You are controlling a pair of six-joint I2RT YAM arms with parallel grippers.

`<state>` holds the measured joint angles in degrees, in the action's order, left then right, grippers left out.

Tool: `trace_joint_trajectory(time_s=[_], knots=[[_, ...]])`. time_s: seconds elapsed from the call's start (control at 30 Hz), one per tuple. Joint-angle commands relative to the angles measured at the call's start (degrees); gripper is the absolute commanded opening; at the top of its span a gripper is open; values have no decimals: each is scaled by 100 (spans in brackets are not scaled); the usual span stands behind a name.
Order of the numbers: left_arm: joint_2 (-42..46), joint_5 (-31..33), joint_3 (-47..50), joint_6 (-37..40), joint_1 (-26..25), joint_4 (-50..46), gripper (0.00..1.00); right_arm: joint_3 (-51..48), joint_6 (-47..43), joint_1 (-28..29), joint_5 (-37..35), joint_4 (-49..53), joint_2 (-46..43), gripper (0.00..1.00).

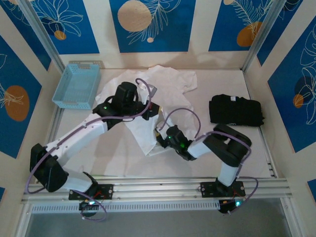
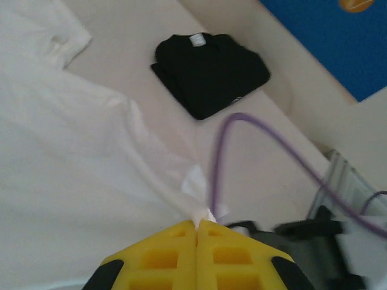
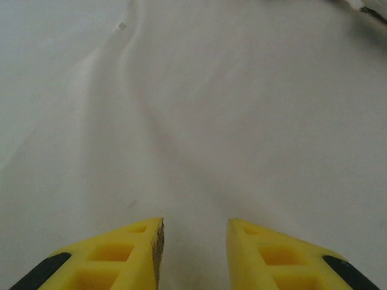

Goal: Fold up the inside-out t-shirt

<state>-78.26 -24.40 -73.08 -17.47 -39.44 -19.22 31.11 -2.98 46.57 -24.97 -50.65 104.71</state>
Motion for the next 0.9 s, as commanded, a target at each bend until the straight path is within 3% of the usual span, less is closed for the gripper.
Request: trace_joint_trajectory(time_s=[0.0,0.23,0.57,0.7,0.87], knots=[[193,-592,-390,345,-180,-402,0,406,-427,-148,-548,-955,260,33],[-24,-1065,-1120,685,-522,-431,0,1502,-50,-205,-967,628,576,37],[-218,-1926,-2627,730,-763,-238,0,3062,1334,-705,-756,3831,1023,59],[-70,-1766,-3020,986,-750,-293,0,3554,1563,-813,-575,4697,1281,65],[-17,-880,-3501,1379,-711,-607,0,3800,1912,-946,-389,5548,1449,71]])
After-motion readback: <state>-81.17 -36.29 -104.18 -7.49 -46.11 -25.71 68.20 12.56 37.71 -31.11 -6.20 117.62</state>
